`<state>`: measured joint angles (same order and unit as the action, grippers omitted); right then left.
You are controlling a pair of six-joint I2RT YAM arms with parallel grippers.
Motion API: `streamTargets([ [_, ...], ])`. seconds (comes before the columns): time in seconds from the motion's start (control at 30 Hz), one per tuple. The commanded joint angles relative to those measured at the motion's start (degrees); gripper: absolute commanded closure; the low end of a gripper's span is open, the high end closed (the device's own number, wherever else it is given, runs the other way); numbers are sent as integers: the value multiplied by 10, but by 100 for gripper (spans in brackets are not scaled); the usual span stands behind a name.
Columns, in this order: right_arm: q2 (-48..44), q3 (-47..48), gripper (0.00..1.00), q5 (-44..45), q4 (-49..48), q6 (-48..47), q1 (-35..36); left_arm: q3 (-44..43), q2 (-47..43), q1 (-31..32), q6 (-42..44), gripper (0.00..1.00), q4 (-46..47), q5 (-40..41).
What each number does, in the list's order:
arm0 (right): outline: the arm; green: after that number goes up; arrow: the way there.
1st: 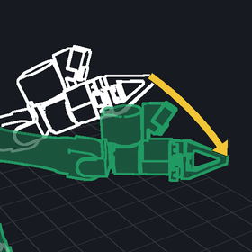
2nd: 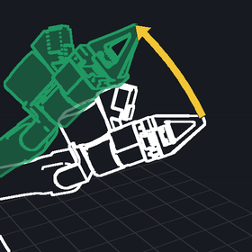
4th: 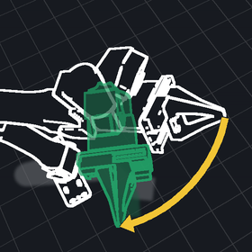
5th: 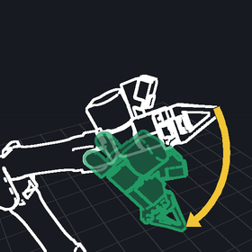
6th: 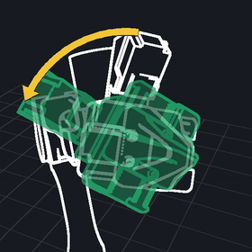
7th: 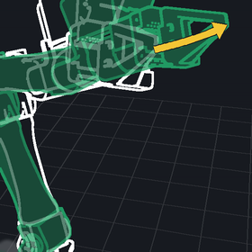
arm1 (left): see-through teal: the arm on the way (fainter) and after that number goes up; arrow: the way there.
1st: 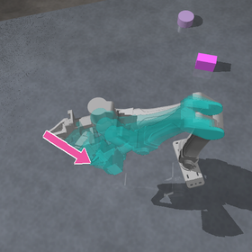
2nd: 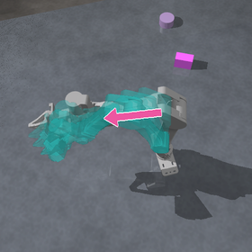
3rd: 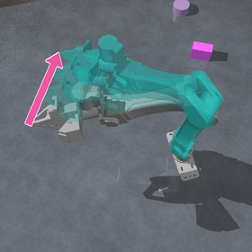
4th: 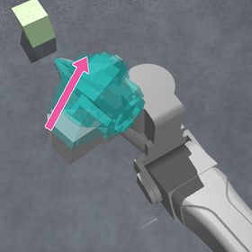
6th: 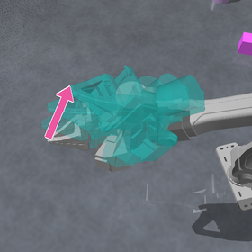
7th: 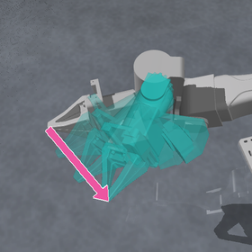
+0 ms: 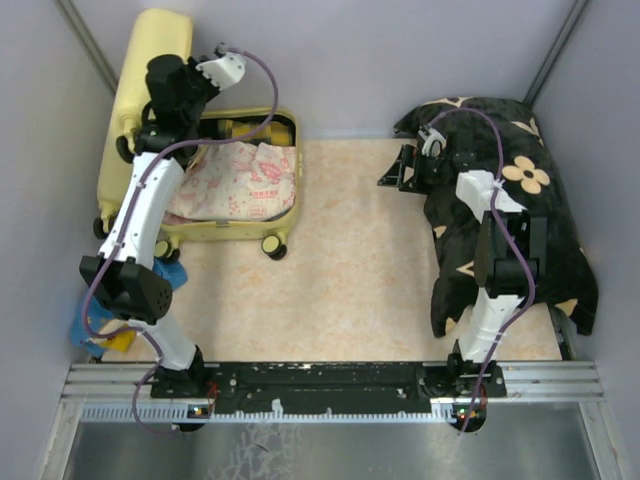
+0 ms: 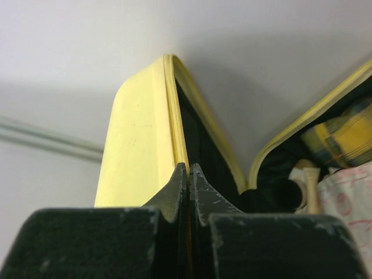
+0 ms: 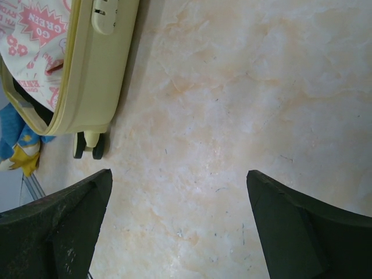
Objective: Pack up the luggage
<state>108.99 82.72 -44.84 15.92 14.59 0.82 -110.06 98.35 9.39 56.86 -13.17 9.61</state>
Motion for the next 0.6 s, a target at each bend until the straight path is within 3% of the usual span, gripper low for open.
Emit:
streamTargets([
  [0.0, -45, -15, 1, 12, -10, -12, -2, -11, 55, 29, -12, 100, -15, -30],
  [0.33, -70, -32, 1, 22, -5, -26, -2, -15, 164, 133, -48, 100, 7, -44],
  [0.57, -76, -36, 1, 26, -2, -37, -3, -7, 197, 193, -152, 100, -37, -94],
])
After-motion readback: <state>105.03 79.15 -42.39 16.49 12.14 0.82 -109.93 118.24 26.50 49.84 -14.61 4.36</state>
